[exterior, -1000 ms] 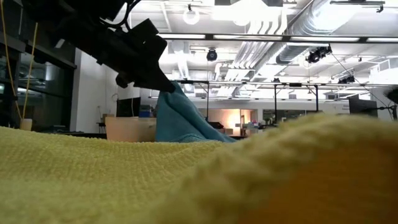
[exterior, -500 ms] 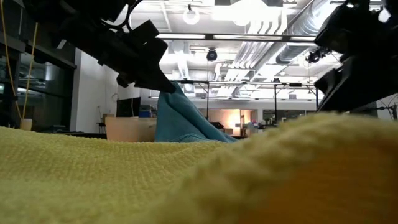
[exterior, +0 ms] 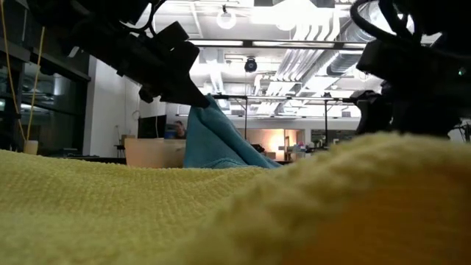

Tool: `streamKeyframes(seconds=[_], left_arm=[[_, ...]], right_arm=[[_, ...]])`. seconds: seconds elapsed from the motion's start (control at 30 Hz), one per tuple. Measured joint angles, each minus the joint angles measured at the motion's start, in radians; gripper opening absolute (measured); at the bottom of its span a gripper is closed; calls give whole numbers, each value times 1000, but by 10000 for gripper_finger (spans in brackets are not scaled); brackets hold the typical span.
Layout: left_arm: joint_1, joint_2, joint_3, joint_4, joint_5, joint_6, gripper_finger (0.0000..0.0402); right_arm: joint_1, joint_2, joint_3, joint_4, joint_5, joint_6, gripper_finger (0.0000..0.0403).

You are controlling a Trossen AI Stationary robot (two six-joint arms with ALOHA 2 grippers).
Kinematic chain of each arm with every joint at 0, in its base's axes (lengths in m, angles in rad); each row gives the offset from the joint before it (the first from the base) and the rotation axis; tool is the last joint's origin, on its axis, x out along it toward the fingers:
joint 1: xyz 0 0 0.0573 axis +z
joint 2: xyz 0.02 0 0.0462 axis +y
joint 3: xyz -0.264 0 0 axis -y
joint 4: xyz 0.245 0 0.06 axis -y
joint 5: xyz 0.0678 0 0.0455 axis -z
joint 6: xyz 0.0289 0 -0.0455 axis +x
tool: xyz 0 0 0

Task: Fold microfiber towels
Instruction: Fold the blue microfiber cloth on the table

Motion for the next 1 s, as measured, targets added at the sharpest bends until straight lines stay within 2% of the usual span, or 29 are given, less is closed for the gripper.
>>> streamKeyframes(seconds=[0.17,0.4,1.0], left_arm=[[0,0,0,0,0,0,0],[0,0,0,0,0,7,0],[0,0,0,-1,0,7,0]], right_arm=[[-10,60,0,2,-30,-28,169],[-10,124,1,103,22,-35,169],[-36,123,0,137,48,-9,169]])
